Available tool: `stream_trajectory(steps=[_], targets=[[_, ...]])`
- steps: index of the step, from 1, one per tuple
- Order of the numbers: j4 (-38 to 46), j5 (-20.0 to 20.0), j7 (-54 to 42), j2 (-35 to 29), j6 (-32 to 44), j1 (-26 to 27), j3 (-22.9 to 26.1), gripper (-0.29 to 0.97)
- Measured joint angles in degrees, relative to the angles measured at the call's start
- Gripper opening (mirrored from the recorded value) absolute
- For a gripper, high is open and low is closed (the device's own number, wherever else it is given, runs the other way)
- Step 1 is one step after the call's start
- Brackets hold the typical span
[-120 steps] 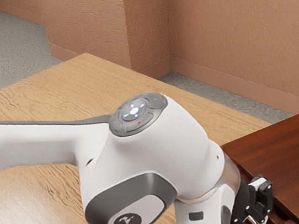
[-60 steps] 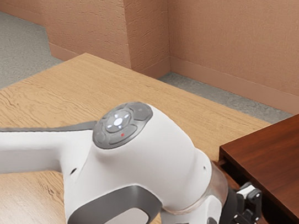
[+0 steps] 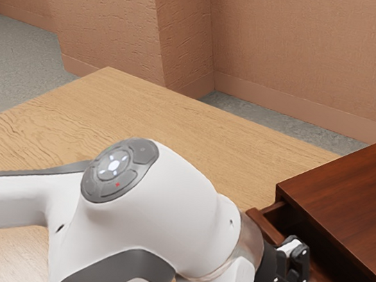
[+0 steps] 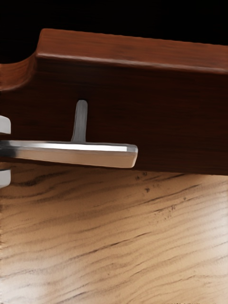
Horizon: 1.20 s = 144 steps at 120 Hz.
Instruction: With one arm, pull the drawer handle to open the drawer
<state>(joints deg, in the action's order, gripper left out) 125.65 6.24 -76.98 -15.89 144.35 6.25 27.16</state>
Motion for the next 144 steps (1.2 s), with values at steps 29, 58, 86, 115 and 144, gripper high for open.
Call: stream_trajectory(steps=[29, 58, 86, 115, 144], targets=[[1.2, 0.4, 0.1, -1.2, 0.1, 0.3, 0.1, 0.0], [2.4, 1.1, 0.1, -2.3, 0.1, 0.8, 0.5, 0.0], [3.1, 1.3, 0.2, -3.2, 0.0, 0.8, 0.9, 0.0], [3.8, 1.5, 0.4, -3.8, -0.1, 0.8, 0.9, 0.0], [4.5, 1.7, 0.5, -4.9, -0.3, 0.7, 0.9, -0.01]])
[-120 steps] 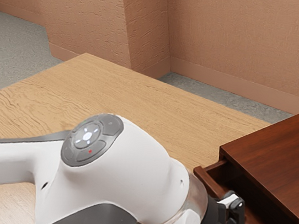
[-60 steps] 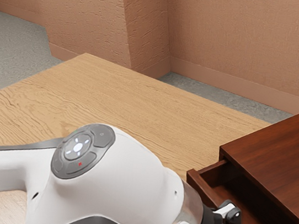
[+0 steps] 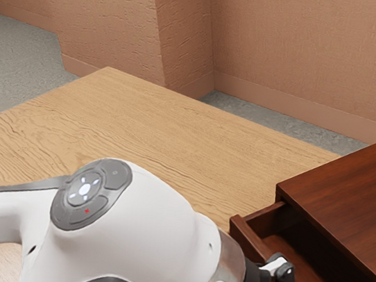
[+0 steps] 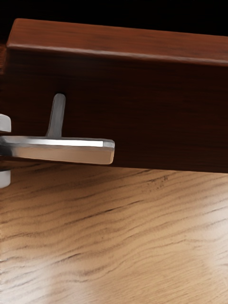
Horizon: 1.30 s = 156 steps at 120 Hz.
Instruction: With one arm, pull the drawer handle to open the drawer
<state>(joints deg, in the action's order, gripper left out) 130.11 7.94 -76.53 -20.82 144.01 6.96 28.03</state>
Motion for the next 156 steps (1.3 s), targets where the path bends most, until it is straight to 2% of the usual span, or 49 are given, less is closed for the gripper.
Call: stream_trajectory(steps=[156], targets=[[6.7, 1.8, 0.7, -9.2, -1.0, 0.0, 0.0, 0.0]])
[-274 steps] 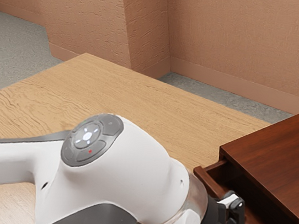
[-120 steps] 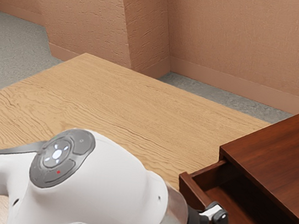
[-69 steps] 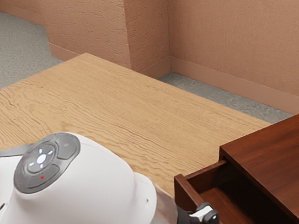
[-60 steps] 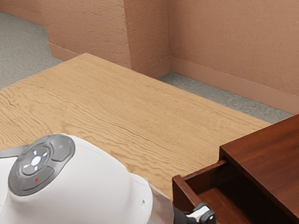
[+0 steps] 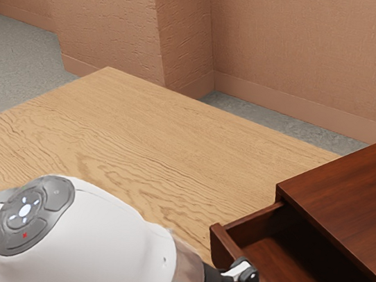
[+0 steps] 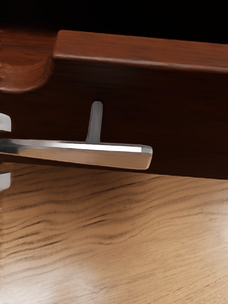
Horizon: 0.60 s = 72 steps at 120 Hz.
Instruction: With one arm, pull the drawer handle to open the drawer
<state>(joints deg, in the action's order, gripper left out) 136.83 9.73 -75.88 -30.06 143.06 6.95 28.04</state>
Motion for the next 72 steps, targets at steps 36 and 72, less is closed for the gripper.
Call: stream_trajectory(steps=[36, 72], targets=[[1.3, 0.4, 0.3, -2.7, -0.9, 0.1, 0.0, 0.0], [1.7, 1.5, 0.6, -3.7, -1.4, 0.4, 1.2, 0.0]])
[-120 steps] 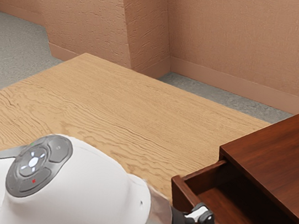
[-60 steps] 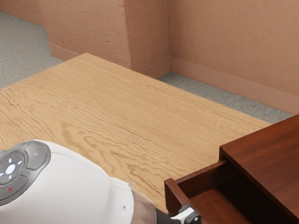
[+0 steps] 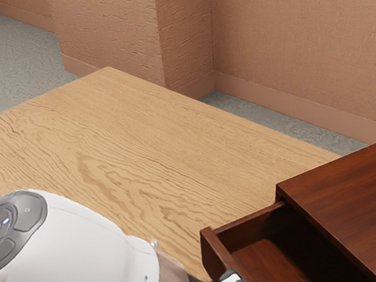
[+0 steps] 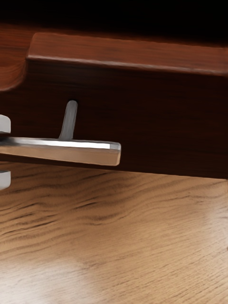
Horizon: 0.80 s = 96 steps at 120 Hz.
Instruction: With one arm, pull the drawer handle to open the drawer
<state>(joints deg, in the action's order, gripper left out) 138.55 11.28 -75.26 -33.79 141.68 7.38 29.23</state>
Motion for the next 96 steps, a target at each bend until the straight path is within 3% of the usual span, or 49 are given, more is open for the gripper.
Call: stream_trajectory(steps=[27, 58, 68, 78, 90, 96], targets=[[1.1, 0.9, 0.4, -2.4, -0.8, 0.0, 1.9, 0.0], [1.0, 1.1, 1.2, -9.9, -6.0, 0.6, 2.2, 0.01], [-0.3, 1.4, 1.6, -12.4, -10.3, 0.7, -0.6, 0.16], [-4.9, 0.5, 2.2, -7.2, -16.8, 0.8, -9.2, 0.33], [-18.7, -5.8, 4.4, 4.6, -25.7, 2.5, -12.5, 0.46], [-23.0, -7.9, 5.5, 7.9, -30.2, 4.5, -16.7, 0.51]])
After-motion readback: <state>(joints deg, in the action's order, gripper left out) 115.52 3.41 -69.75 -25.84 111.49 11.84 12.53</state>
